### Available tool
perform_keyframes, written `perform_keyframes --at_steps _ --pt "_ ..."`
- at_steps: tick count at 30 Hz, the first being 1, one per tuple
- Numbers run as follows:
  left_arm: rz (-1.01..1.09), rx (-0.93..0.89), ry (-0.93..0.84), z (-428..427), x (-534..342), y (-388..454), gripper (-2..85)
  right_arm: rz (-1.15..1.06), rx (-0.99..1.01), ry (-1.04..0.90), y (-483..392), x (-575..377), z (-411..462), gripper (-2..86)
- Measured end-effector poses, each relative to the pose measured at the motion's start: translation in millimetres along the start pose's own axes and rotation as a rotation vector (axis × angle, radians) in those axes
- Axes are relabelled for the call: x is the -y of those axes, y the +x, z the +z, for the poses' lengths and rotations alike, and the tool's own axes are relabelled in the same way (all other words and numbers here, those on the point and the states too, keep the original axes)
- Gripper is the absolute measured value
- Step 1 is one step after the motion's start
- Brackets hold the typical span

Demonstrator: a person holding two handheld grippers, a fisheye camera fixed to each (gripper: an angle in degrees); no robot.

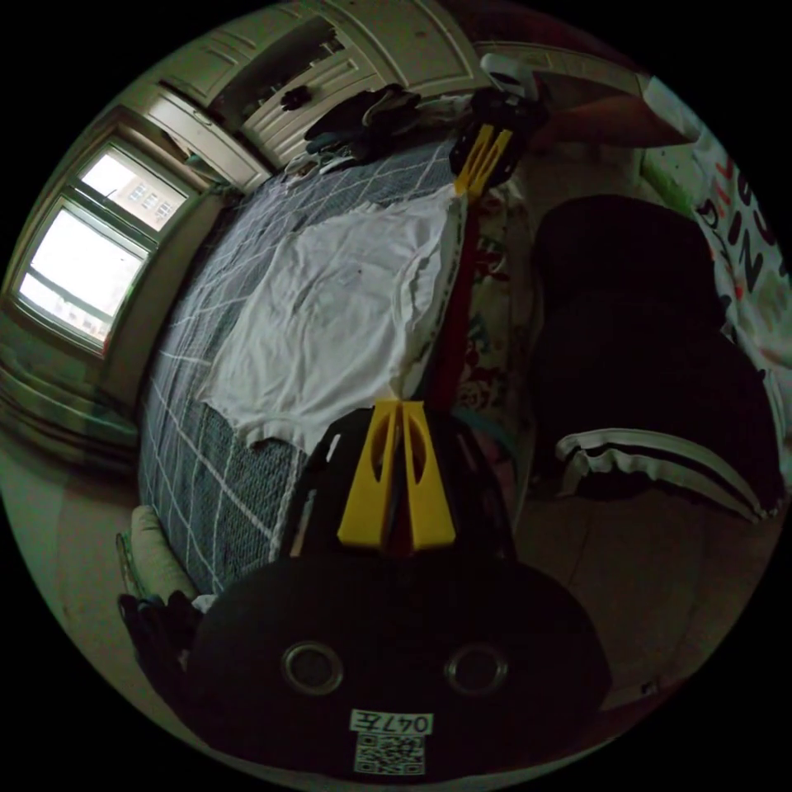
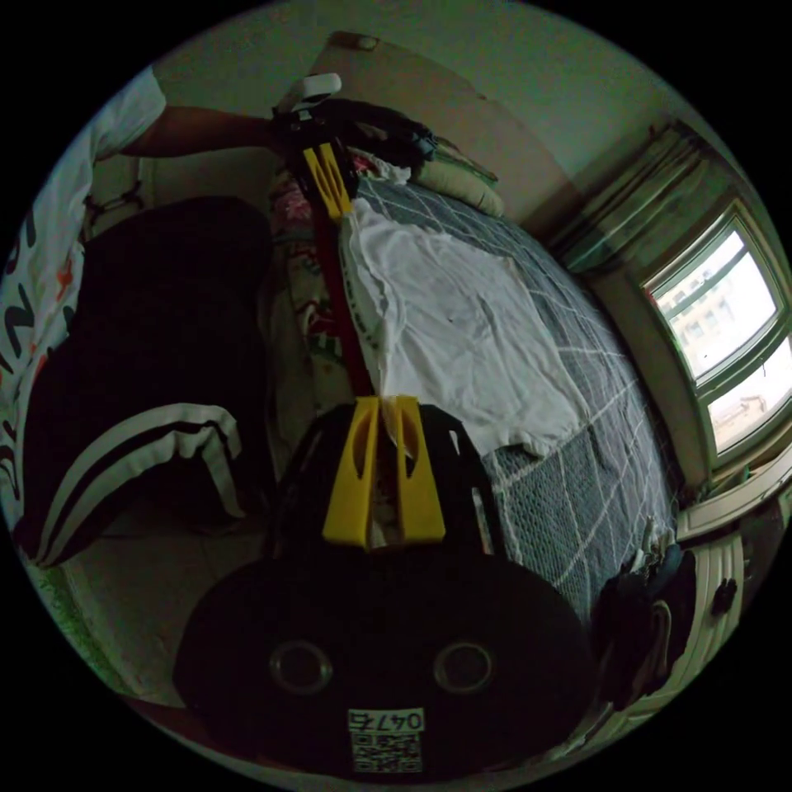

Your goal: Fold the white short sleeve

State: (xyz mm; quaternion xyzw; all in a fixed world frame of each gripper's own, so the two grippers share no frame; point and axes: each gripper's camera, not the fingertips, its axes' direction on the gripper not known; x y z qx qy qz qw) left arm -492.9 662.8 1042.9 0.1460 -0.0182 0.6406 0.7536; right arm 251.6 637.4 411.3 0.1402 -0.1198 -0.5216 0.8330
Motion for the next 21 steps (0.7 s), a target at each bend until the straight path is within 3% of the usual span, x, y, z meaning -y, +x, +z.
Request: perform_keyframes --at_steps 6,15,21 --pt "-0.039 0.038 0.014 -20.6 9.1 9.0 -0.8 -0.012 -0.041 0.017 -5.3 12.0 -23.1 -0.4" --pt "-0.069 -0.058 -0.004 -45.0 14.3 33.7 -0.8 -0.045 0.055 0.014 -29.4 22.9 -57.8 -0.5" --pt "-0.151 0.044 0.036 -44.7 29.0 0.1 -0.8 0.022 0.0 0.02 3.3 33.5 -56.2 -0.4"
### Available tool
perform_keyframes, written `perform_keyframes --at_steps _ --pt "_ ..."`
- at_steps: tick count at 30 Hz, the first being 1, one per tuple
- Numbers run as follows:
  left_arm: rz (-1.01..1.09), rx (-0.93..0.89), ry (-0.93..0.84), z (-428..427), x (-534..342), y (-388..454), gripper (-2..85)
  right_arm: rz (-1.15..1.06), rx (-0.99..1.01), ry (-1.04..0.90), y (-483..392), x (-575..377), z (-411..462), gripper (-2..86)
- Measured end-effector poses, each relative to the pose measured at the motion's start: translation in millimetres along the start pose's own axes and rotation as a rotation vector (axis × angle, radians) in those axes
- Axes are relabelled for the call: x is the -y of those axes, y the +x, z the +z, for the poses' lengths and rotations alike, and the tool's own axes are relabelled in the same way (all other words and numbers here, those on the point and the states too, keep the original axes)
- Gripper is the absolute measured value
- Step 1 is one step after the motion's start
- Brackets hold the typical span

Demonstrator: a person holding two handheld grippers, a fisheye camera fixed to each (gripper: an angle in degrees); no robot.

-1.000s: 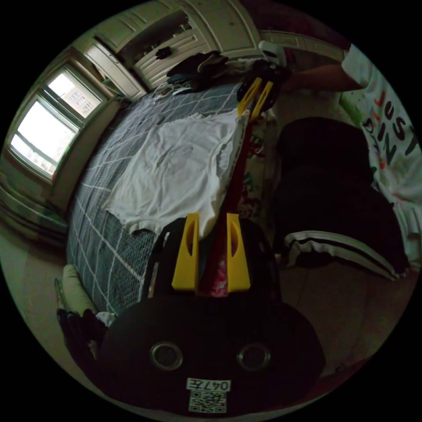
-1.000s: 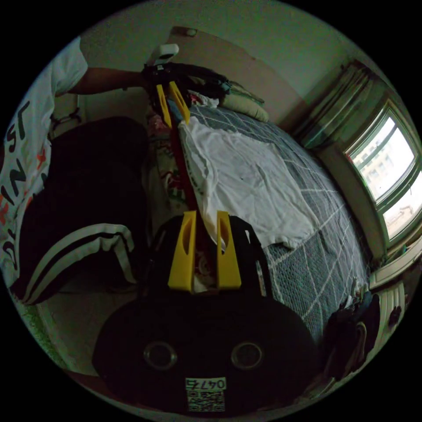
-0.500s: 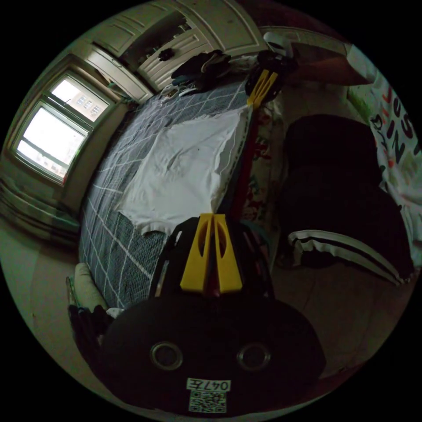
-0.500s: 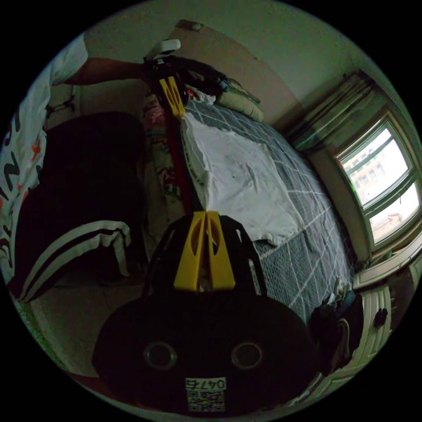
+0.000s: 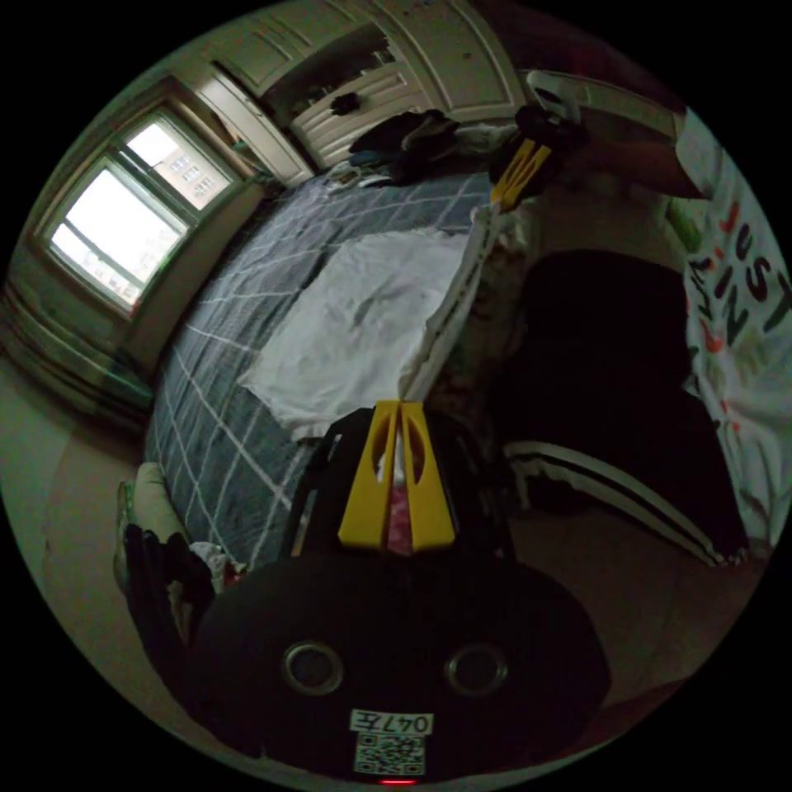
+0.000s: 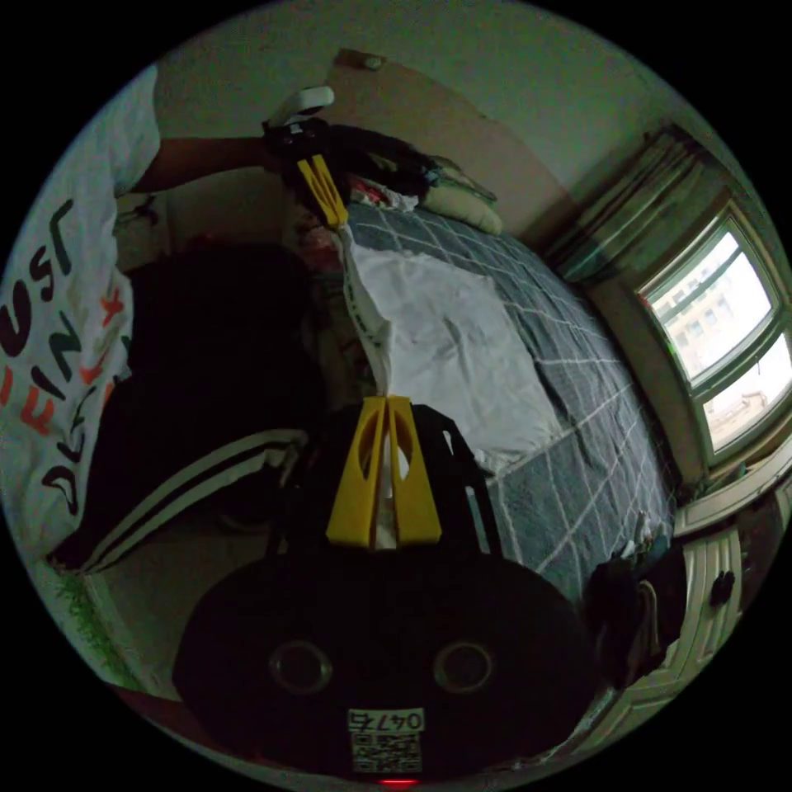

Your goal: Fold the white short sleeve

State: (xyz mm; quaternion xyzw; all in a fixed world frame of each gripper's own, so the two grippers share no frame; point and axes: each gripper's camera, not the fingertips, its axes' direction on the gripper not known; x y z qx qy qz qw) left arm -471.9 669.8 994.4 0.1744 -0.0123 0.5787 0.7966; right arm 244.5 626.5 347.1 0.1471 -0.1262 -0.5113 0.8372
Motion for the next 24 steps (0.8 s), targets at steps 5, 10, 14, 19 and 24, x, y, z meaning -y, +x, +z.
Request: perform_keyframes --at_steps 5,10,14,19,24 --pt "-0.076 0.051 -0.011 30.8 52.1 -92.6 -0.8 0.039 -0.105 -0.037 76.7 24.7 24.0 -0.4" --pt "-0.138 -0.091 -0.036 88.6 98.3 -195.5 -0.7 0.107 -0.092 -0.124 175.2 38.9 94.9 -0.5" --pt "-0.192 -0.236 -0.138 147.8 127.7 -266.0 -0.6 0.169 -0.056 -0.142 227.9 38.1 141.4 -0.4" --pt "-0.22 -0.346 -0.261 198.4 147.7 -312.2 0.7 0.211 0.001 -0.182 277.3 38.0 205.1 0.0" --pt "-0.398 -0.308 -0.373 232.1 140.8 -345.4 10.5 0.296 0.044 -0.239 303.3 34.5 250.5 4.7"
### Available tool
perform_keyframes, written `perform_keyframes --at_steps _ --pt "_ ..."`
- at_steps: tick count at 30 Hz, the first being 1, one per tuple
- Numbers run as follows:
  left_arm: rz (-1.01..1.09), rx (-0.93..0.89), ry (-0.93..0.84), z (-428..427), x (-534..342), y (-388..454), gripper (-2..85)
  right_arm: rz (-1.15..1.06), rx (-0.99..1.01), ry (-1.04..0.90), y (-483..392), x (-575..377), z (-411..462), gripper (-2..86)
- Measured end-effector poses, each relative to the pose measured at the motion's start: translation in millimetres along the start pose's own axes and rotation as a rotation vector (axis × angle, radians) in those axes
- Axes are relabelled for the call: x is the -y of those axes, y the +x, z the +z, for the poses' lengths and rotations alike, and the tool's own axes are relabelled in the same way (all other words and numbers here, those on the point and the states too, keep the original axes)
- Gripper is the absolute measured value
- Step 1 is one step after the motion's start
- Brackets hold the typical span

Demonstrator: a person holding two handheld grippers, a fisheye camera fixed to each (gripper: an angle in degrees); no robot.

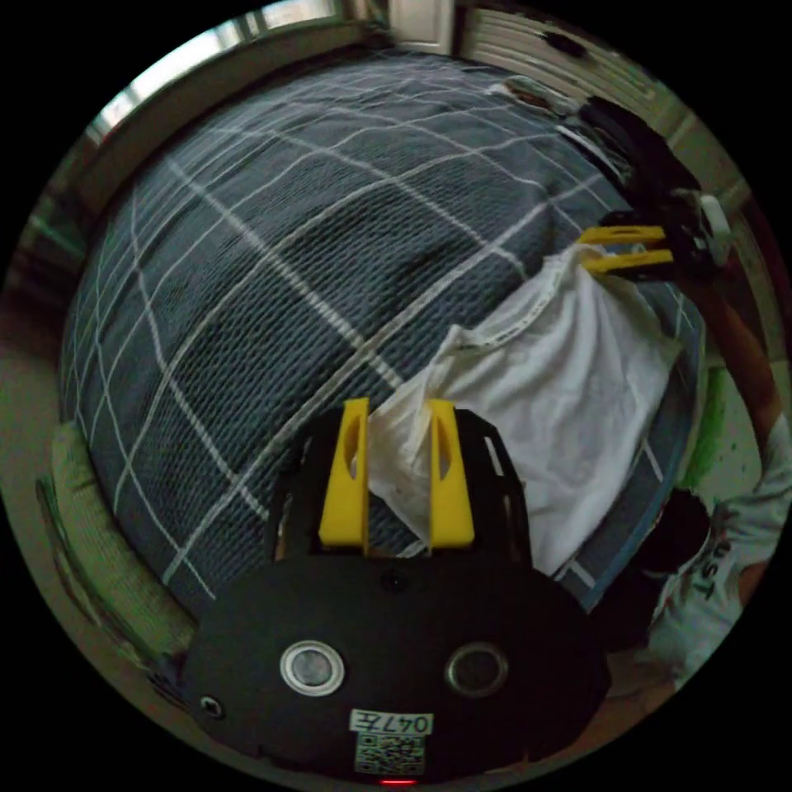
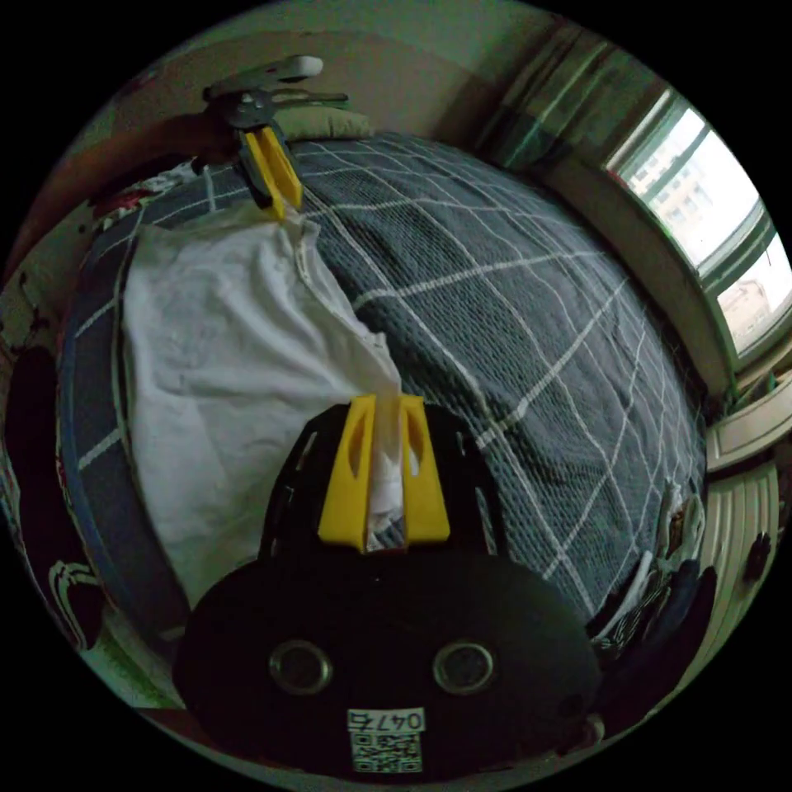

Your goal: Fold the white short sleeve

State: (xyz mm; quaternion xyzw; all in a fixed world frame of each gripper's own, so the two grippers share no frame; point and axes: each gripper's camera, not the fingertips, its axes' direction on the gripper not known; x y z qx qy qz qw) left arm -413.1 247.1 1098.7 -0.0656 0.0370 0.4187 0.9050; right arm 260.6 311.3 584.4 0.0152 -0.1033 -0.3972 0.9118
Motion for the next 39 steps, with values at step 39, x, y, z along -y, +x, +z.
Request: perform_keyframes --at_steps 39 --pt "-0.343 0.08 0.391 6.6 -122.3 54.1 -0.6 -0.255 0.052 0.23 -125.5 124.8 56.4 0.0"
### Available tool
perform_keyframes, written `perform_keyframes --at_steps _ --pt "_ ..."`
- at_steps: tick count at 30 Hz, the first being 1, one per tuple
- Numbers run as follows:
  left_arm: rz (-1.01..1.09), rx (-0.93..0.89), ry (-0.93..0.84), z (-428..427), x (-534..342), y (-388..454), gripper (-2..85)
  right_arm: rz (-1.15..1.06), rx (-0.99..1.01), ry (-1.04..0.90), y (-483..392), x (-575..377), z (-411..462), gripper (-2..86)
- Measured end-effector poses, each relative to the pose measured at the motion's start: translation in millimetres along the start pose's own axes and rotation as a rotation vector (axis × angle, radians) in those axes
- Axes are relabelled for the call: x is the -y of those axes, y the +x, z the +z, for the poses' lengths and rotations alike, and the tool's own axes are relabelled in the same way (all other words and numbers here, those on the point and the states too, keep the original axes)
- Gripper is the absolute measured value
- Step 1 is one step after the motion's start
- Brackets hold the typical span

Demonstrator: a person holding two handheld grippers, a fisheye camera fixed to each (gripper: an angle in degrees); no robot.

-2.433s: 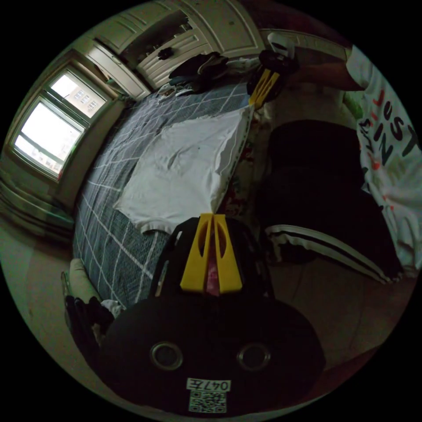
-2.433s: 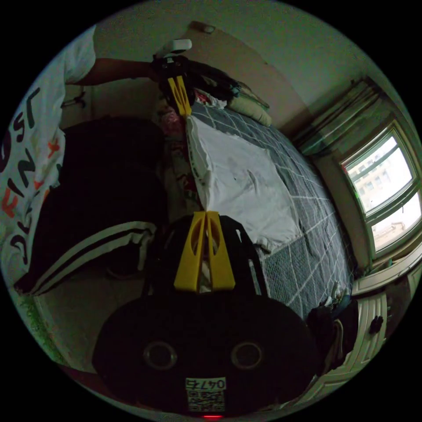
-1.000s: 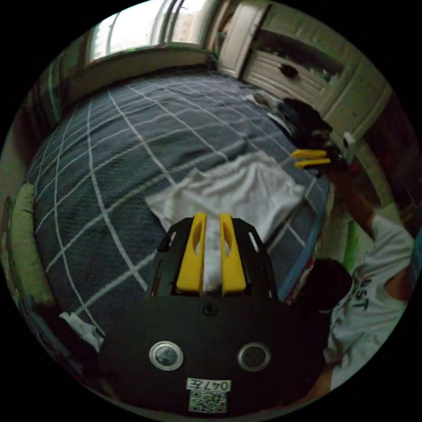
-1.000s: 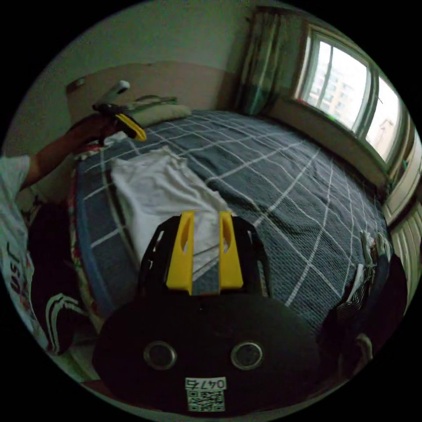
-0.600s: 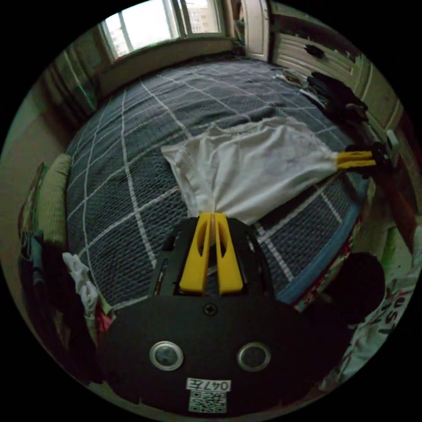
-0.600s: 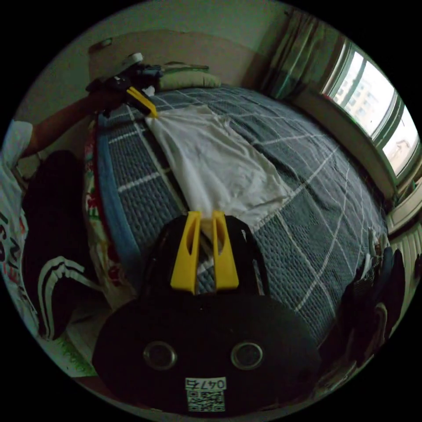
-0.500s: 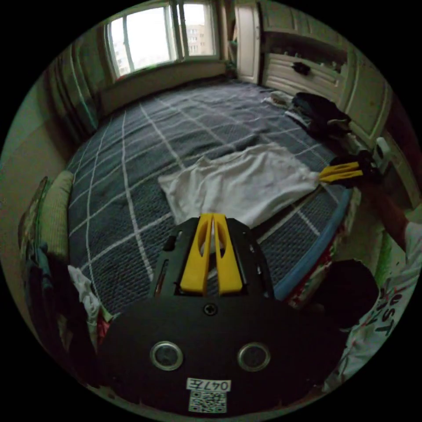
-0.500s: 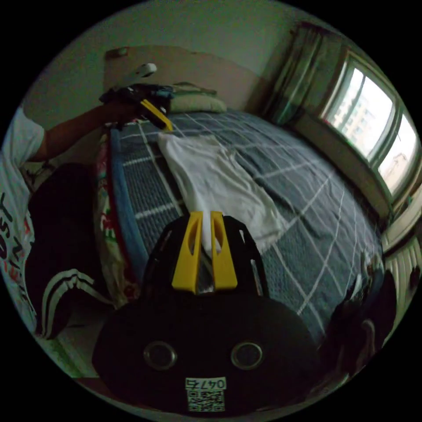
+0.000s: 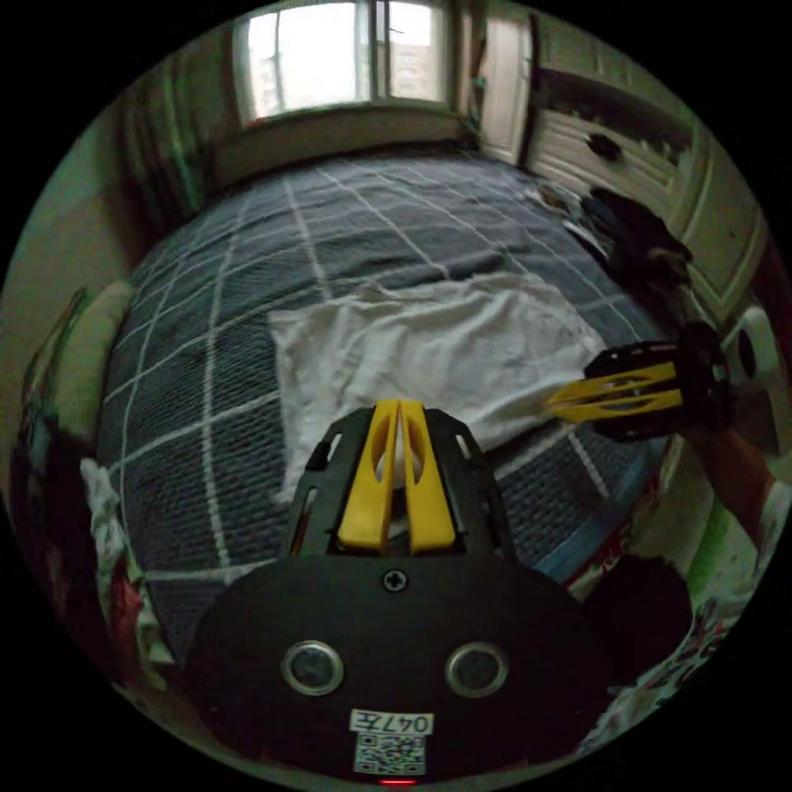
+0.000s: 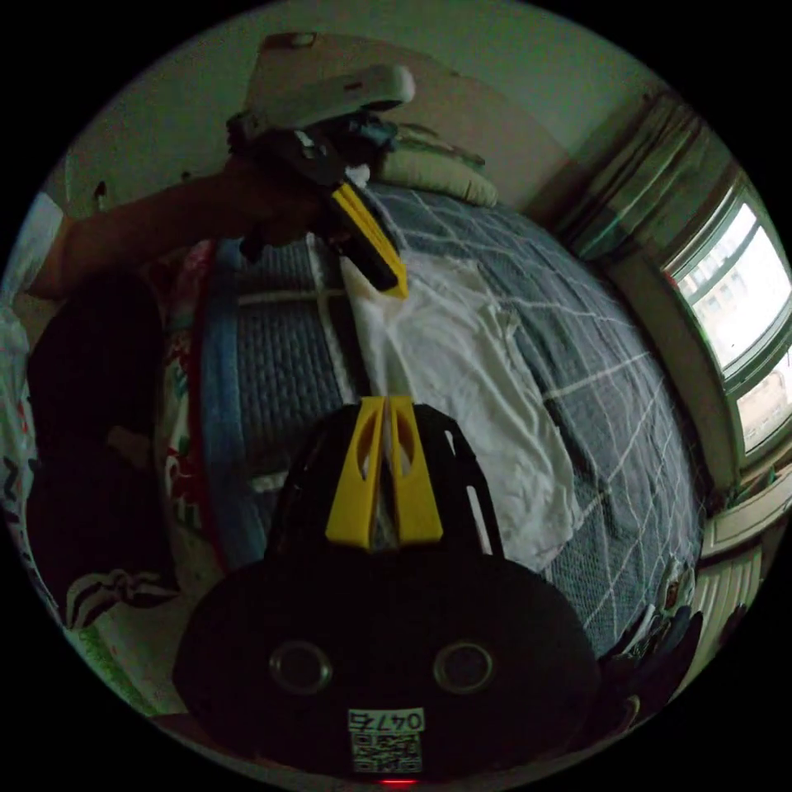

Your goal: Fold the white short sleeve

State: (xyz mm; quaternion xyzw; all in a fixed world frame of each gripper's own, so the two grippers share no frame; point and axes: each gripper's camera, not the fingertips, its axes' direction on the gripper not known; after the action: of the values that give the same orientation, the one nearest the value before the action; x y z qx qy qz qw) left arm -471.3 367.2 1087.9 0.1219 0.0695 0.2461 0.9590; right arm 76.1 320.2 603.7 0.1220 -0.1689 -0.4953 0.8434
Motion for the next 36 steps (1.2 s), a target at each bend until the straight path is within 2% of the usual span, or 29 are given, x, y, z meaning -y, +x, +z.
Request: perform_keyframes --at_steps 4,6,9,11,14,18,21,25,26,28,30,33,36 --pt "-0.237 0.145 0.058 -19.1 -26.5 -37.5 0.9 0.075 -0.048 0.103 51.0 20.2 2.6 1.2" --pt "-0.374 0.194 0.084 -24.8 -37.0 -53.0 3.8 0.104 -0.014 0.078 79.5 36.0 21.8 2.1" --pt "-0.441 0.112 0.143 -26.9 -46.2 -69.8 11.5 0.075 0.087 0.092 107.5 71.0 57.5 3.8" --pt "-0.465 0.016 0.108 -13.2 -50.0 -75.3 15.6 0.031 0.118 0.12 115.8 95.1 78.0 5.1" --pt "-0.465 -0.003 0.036 10.6 -51.6 -77.7 17.7 -0.025 0.13 0.076 131.0 134.4 119.8 9.7" --pt "-0.44 -0.007 -0.019 33.3 -54.8 -79.0 17.2 -0.05 0.255 -0.035 157.7 168.1 181.1 12.4" --pt "-0.392 0.029 -0.027 39.8 -55.3 -73.2 12.1 -0.063 0.324 -0.032 171.2 176.3 210.0 12.0" --pt "-0.353 -0.02 -0.019 51.6 -58.6 -67.7 8.1 -0.065 0.373 -0.139 186.2 180.6 249.5 12.2" --pt "-0.354 -0.034 -0.01 54.5 -60.5 -67.3 6.8 -0.067 0.379 -0.135 188.2 179.8 251.0 11.6" --pt "-0.35 -0.091 0.013 58.6 -62.7 -66.6 5.4 -0.162 0.387 -0.093 186.4 174.0 248.0 5.0" --pt "-0.357 -0.111 0.035 60.9 -64.1 -64.0 4.6 -0.23 0.323 -0.077 180.6 168.1 243.9 2.0" --pt "-0.352 -0.153 0.095 58.2 -63.9 -52.5 3.6 -0.279 0.292 -0.04 181.5 154.9 234.2 0.7" --pt "-0.326 -0.215 0.15 53.6 -57.1 -31.9 3.1 -0.23 0.33 0.045 204.0 133.7 214.8 0.4"
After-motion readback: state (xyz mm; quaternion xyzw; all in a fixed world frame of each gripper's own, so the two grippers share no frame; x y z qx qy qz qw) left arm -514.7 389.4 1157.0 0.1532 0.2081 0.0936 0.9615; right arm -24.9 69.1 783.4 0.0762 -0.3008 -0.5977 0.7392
